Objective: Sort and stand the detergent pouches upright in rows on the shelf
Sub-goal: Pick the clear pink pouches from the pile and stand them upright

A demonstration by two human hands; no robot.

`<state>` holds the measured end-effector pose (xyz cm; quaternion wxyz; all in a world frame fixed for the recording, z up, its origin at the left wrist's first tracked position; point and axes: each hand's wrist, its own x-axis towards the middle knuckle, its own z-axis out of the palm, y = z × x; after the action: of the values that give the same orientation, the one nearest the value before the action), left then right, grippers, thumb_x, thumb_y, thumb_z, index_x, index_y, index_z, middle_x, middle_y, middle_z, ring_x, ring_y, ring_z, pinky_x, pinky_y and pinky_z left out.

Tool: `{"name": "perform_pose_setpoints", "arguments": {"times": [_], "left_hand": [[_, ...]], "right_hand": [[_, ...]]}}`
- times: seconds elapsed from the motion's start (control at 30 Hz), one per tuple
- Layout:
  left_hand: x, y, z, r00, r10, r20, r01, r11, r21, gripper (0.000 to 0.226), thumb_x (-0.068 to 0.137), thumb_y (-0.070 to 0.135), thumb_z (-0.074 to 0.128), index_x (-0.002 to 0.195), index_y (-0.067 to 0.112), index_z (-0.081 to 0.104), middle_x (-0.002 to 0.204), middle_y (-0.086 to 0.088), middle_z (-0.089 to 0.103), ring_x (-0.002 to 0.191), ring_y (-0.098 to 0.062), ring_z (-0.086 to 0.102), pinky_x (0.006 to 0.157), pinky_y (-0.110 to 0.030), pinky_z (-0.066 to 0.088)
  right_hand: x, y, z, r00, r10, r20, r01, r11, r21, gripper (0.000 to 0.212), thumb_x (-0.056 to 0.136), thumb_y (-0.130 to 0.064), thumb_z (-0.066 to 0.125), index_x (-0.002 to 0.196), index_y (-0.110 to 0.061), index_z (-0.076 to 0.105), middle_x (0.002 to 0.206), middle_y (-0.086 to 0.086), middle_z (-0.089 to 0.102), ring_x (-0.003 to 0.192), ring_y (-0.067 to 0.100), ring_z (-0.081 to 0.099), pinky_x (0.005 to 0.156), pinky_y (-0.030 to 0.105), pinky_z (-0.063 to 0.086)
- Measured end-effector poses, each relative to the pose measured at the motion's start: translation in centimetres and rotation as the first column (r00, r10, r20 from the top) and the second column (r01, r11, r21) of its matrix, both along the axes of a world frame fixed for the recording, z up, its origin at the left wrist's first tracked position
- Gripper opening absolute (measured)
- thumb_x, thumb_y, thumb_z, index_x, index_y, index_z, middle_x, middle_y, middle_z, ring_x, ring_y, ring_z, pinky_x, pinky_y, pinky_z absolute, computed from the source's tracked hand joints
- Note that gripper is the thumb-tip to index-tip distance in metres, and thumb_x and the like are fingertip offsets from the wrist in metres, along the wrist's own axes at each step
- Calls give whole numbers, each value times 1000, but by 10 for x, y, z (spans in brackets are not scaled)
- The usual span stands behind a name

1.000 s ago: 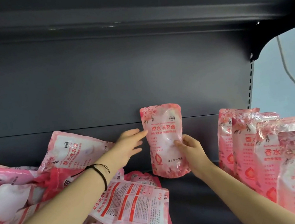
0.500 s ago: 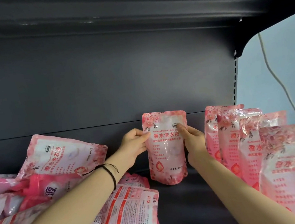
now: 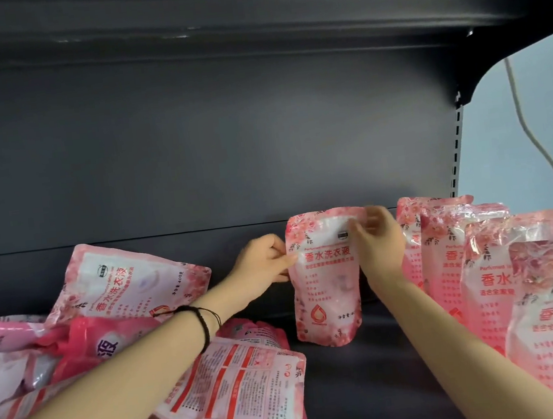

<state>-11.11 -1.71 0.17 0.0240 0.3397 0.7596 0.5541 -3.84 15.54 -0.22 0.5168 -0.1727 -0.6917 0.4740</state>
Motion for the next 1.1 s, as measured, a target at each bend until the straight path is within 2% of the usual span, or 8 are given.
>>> {"name": "perform_pose_setpoints", "arguments": {"times": [0.17, 0.27, 0.33, 0.4, 0.5, 0.63, 0.9, 1.1], "left_hand": [[5, -22, 25, 921, -65, -385, -95, 919, -383, 14, 97, 27, 53, 92, 19, 63, 83, 10, 68, 78, -9, 68, 70, -28, 56], [7, -44, 44, 788, -154, -595, -305, 743, -596, 24, 95, 45, 48, 98, 26, 64, 84, 17, 60, 81, -10, 62, 68, -29, 46], [7, -62, 53, 682, -222, -697, -443, 632, -635, 28, 94, 50, 45, 97, 29, 63, 87, 16, 62, 82, -10, 61, 66, -28, 41], [5, -80, 57, 583, -307, -753, -541, 545, -641, 29, 94, 53, 41, 94, 30, 60, 87, 15, 65, 79, -10, 60, 63, -27, 37], [-1, -111, 58, 548, -341, -763, -612, 458, -645, 33, 93, 55, 37, 91, 30, 58, 81, 12, 63, 75, -12, 58, 62, -28, 36], [-11, -160, 65, 547, -300, -782, -685, 377, -624, 30, 92, 53, 37, 101, 34, 58, 98, 10, 67, 88, -15, 63, 63, -29, 37], [-39, -247, 64, 563, -182, -806, -771, 235, -591, 26, 93, 50, 39, 88, 30, 54, 89, 8, 63, 80, -17, 58, 61, -28, 37], [-82, -286, 50, 693, 180, -698, -712, 322, -624, 38, 91, 61, 42, 93, 29, 62, 93, 11, 64, 89, -14, 61, 70, -30, 45]], "right_hand": [[8, -10, 46, 975, -170, 144, 95, 901, 423, 19, 85, -8, 58, 102, -12, 66, 106, 6, 63, 92, 26, 60, 78, 42, 53], [16, -22, 82, 901, -55, 431, -265, 715, 646, 19, 84, -9, 56, 95, -17, 69, 88, -4, 65, 84, 23, 64, 79, 39, 55], [19, -35, 98, 767, -85, 636, -516, 508, 690, 18, 84, -17, 57, 94, -26, 69, 80, -18, 61, 84, 14, 63, 81, 36, 54], [15, -47, 106, 698, -197, 689, -602, 360, 713, 16, 85, -24, 55, 93, -29, 68, 81, -20, 59, 86, 10, 61, 77, 34, 53], [2, -62, 109, 696, -274, 663, -629, 212, 748, 16, 87, -27, 53, 96, -28, 66, 86, -19, 58, 88, 10, 60, 74, 31, 51], [-13, -88, 108, 693, -318, 648, -668, 55, 742, 17, 88, -30, 53, 101, -28, 64, 93, -16, 60, 87, 11, 58, 68, 27, 46], [-50, -162, 92, 716, -306, 628, -675, -73, 734, 25, 91, -28, 50, 114, -27, 61, 106, -8, 63, 93, 19, 60, 72, 29, 47], [-83, -221, 81, 735, -205, 646, -666, -39, 745, 27, 92, -33, 50, 117, -28, 60, 109, -10, 64, 97, 16, 60, 72, 29, 48]]}}
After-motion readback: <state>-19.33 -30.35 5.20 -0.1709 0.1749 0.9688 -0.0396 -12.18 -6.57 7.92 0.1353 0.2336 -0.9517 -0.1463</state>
